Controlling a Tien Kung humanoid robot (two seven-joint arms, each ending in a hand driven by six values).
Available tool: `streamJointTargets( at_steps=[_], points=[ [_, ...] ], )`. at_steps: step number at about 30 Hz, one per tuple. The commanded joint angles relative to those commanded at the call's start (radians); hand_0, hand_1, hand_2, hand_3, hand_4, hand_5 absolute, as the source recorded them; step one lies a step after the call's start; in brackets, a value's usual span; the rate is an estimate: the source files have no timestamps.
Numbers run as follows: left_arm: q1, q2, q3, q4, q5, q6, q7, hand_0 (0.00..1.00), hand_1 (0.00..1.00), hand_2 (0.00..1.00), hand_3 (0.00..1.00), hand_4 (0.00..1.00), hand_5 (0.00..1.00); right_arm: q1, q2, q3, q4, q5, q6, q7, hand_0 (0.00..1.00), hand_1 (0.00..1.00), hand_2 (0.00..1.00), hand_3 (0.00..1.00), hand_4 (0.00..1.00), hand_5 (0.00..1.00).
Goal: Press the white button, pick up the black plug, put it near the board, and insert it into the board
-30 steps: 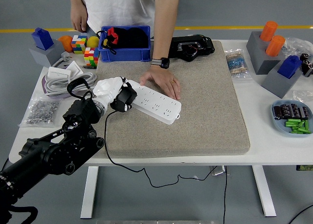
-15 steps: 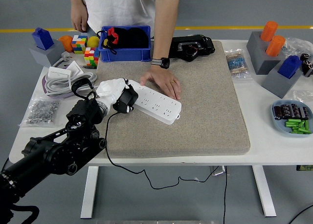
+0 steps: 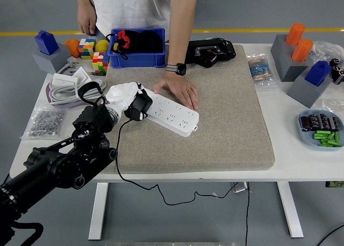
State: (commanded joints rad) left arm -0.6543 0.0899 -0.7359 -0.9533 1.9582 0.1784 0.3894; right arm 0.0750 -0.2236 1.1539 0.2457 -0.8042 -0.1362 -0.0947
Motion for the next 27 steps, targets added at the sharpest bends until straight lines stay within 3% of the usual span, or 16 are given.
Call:
streamJointTargets(
  at_steps=[6,7,9,12,13,18,23,27],
  points=[
    [-0.01,0.017,-0.002,-0.013,0.001,-0.011,-0.009,0.092,0.21,0.345,0.583,0.626,0.002,0.0,0.0,0.002,0.0,-0.001,0.0,0.0,0.595,0.497,0.51,0.528,0.65,0.329],
    [-0.012,0.019,0.0,-0.013,0.001,-0.012,-0.012,0.074,0.17,0.289,0.572,0.615,0.002,0.0,0.0,0.003,0.0,-0.001,0.0,0.0,0.595,0.497,0.51,0.529,0.65,0.328],
    [-0.019,0.026,0.009,-0.012,-0.003,-0.014,-0.02,0.074,0.17,0.289,0.572,0.615,0.002,0.001,0.0,0.004,0.001,0.0,0.0,0.001,0.595,0.497,0.51,0.529,0.65,0.328],
    [-0.031,0.034,0.027,-0.008,-0.015,-0.037,-0.016,0.074,0.17,0.289,0.572,0.615,0.002,0.001,0.0,0.006,0.001,0.0,0.0,0.001,0.595,0.497,0.51,0.529,0.65,0.328],
    [-0.035,0.036,0.032,-0.008,-0.019,-0.045,-0.012,0.054,0.157,0.257,0.544,0.461,0.002,0.001,0.0,0.006,0.001,0.0,0.0,0.001,0.595,0.497,0.51,0.529,0.65,0.329],
    [-0.074,0.051,0.079,-0.006,-0.048,-0.117,0.033,0.054,0.157,0.257,0.544,0.461,0.002,0.002,-0.002,0.003,0.0,0.002,0.0,0.001,0.595,0.497,0.51,0.529,0.65,0.329],
    [-0.128,0.055,0.12,0.0,-0.071,-0.203,0.114,0.048,0.152,0.248,0.55,0.479,0.002,0.005,-0.004,0.001,0.0,0.005,0.0,0.001,0.595,0.497,0.51,0.528,0.649,0.328],
    [-0.161,0.051,0.136,0.006,-0.089,-0.242,0.154,0.047,0.149,0.244,0.547,0.473,0.002,0.009,-0.006,-0.002,0.0,0.006,0.0,0.001,0.595,0.497,0.51,0.529,0.649,0.327]
  ],
)
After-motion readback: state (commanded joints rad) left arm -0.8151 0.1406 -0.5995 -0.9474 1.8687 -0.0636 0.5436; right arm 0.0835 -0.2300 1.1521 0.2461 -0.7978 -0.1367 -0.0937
